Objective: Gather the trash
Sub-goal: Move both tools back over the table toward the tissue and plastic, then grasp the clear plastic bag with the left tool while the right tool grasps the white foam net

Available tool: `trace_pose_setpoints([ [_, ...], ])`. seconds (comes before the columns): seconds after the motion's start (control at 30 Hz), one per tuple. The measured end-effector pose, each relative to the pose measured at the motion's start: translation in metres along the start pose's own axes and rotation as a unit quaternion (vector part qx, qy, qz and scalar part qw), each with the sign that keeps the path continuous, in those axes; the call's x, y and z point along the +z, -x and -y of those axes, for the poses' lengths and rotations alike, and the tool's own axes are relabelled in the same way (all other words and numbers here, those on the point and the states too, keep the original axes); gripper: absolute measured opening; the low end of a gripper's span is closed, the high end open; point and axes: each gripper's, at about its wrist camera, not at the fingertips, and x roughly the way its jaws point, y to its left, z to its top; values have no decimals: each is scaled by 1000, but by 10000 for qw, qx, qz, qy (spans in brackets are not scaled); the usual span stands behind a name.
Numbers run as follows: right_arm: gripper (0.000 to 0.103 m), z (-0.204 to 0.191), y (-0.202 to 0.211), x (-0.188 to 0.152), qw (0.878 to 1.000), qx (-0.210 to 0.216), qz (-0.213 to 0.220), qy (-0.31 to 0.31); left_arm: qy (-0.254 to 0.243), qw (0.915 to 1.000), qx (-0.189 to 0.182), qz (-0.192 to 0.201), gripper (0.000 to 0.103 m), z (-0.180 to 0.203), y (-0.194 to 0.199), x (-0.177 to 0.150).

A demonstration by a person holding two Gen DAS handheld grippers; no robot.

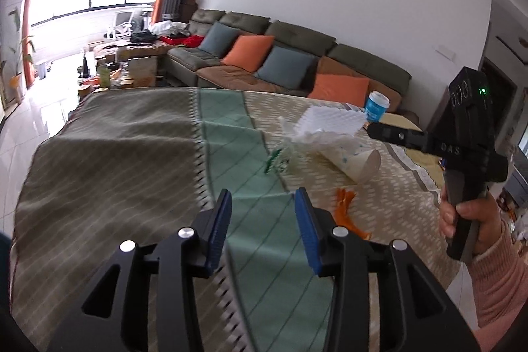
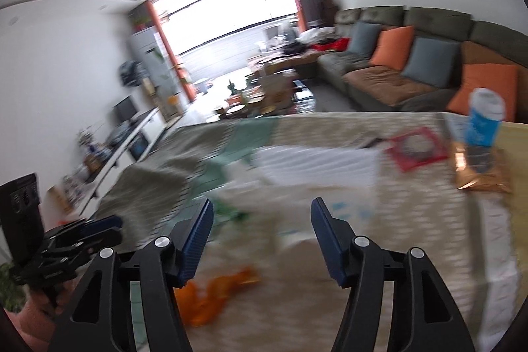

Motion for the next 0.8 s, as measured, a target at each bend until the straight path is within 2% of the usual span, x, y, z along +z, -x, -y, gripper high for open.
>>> trace_pose_setpoints([
  [0.1, 68, 24, -3, 10, 9996, -292, 47, -14, -76, 9999, -47, -97, 44, 8, -17, 9],
  [0.27, 70, 51, -20, 23, 9988, -492, -74, -13, -81, 9995, -39, -317, 44, 11, -41, 20],
  [0.6, 69, 65, -39, 35, 9992, -199, -237, 242, 27, 9976, -90, -686, 43, 11, -85, 35],
  [0.67, 63, 62, -40, 35, 9989, -142, -268, 354, 41, 9970, -120, -761, 40, 10, -92, 36],
  [0.7, 54, 61, -40, 34, 9988, -123, -274, 385, 42, 9968, -143, -788, 31, 11, -96, 36],
  [0.73, 50, 60, -40, 34, 9987, -97, -289, 413, 47, 9964, -175, -827, 24, 11, -99, 36],
  [0.8, 41, 60, -40, 33, 9985, -68, -309, 447, 65, 9963, -181, -839, 24, 10, -102, 36],
])
